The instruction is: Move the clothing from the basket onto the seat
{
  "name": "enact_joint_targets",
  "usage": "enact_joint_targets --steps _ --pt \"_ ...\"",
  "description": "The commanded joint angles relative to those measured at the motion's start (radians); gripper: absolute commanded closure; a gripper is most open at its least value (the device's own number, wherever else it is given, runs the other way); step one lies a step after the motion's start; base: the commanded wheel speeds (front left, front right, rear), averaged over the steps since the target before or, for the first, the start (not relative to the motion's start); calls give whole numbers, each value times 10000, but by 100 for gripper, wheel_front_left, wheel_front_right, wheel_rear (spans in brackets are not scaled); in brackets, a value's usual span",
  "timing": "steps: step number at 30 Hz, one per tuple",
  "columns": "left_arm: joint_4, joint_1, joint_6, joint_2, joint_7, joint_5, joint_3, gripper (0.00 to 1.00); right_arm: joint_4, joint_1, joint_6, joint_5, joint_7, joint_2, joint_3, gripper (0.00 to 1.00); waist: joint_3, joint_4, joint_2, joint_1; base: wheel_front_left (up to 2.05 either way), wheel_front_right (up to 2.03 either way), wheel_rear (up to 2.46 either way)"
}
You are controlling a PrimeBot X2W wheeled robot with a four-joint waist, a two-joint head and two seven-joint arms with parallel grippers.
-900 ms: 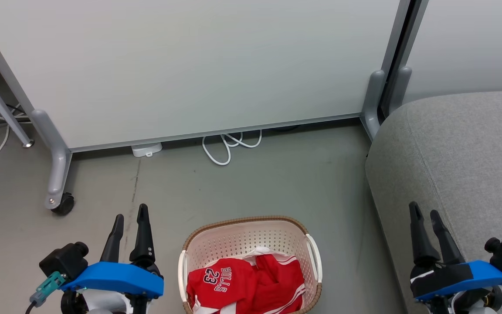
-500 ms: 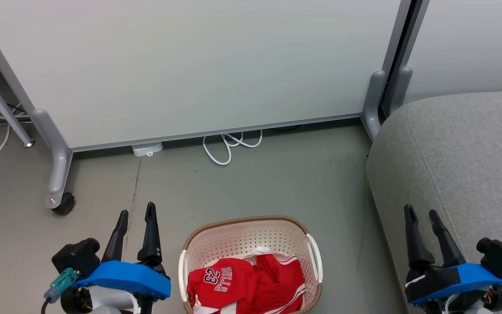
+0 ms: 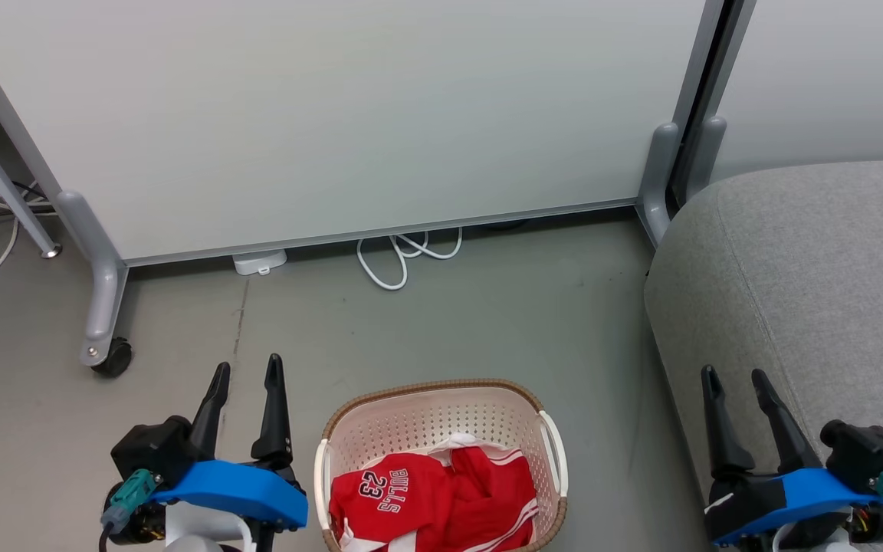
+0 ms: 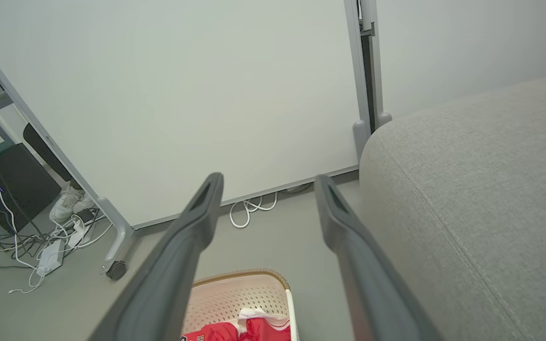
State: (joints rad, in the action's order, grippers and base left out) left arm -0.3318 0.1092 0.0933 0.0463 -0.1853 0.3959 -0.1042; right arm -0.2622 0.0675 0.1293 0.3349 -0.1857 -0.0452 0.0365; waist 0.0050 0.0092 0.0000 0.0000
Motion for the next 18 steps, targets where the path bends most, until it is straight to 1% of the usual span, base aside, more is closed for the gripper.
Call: enact_joint_targets --steps 1,10,18 --pt "8 211 -24 52 -89 -250 -23 0 3 -60 17 -300 -87 -66 -3 0 -2 3 0 0 0 0 0" --pt "-178 245 17 51 -289 -814 -71 0 -187 0 19 -1066 -277 -69 25 0 4 -12 0 0 0 0 0" --pt "-269 261 -48 52 -449 -1290 -151 0 -307 29 19 -1739 -450 -71 47 0 0 -8 0 0 0 0 0"
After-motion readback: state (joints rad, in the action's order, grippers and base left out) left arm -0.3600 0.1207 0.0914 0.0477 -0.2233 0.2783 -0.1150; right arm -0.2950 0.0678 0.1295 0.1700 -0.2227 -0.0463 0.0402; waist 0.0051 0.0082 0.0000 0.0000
